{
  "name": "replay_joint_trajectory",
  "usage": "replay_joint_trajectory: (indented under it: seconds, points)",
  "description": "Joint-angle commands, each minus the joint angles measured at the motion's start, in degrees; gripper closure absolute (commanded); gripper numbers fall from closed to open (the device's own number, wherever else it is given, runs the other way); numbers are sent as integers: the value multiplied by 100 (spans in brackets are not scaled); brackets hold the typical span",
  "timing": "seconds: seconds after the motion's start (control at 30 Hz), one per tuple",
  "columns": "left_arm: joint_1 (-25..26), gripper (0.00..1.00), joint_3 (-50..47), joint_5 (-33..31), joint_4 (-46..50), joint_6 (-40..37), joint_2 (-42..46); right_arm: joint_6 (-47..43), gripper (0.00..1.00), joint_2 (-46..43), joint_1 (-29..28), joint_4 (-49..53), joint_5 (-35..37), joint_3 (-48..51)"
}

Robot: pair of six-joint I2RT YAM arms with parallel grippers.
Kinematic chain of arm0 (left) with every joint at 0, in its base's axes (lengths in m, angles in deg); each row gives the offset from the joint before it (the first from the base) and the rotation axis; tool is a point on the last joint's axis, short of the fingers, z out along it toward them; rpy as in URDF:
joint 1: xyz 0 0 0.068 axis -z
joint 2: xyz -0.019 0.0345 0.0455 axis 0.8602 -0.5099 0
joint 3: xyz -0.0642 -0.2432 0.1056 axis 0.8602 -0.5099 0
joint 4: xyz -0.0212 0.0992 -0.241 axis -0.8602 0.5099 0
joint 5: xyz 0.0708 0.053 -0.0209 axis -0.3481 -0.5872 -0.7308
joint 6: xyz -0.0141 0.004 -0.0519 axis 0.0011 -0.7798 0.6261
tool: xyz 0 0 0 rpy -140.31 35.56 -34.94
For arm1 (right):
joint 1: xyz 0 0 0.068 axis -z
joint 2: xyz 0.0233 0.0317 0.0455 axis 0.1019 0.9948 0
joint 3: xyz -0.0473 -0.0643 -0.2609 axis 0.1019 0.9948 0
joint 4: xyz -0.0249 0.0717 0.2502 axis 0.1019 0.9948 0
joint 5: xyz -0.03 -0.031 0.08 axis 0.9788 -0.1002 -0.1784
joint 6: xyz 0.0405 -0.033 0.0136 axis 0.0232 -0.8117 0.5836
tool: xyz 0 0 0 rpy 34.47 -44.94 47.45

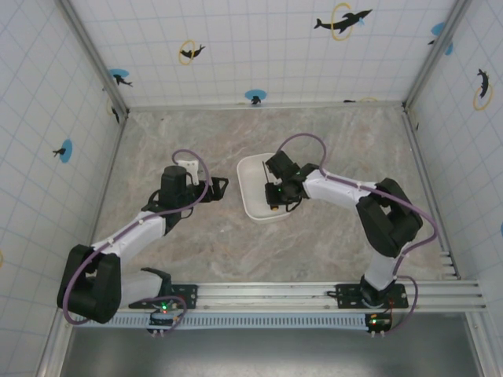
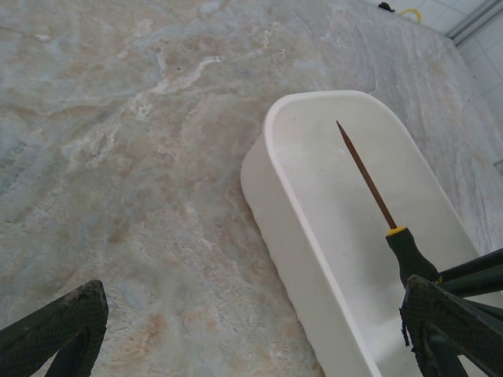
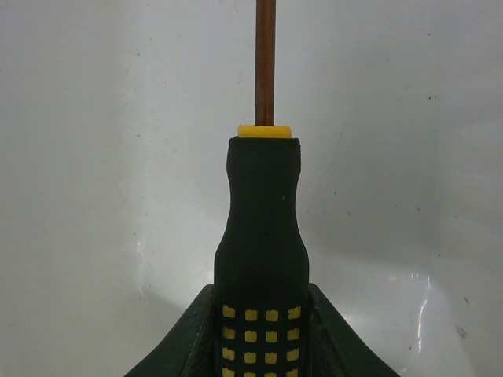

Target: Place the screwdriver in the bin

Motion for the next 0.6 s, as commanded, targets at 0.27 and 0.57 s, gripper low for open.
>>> replay_joint_trajectory:
  seconds: [0.27,0.57]
  points:
    - [21,2,-6,-73,77,-112,-47,77,85,432,-96,183,55,-384]
    - [16,2,-9,-127,113,-121,-20,33,58,569,-122,181,109,-424]
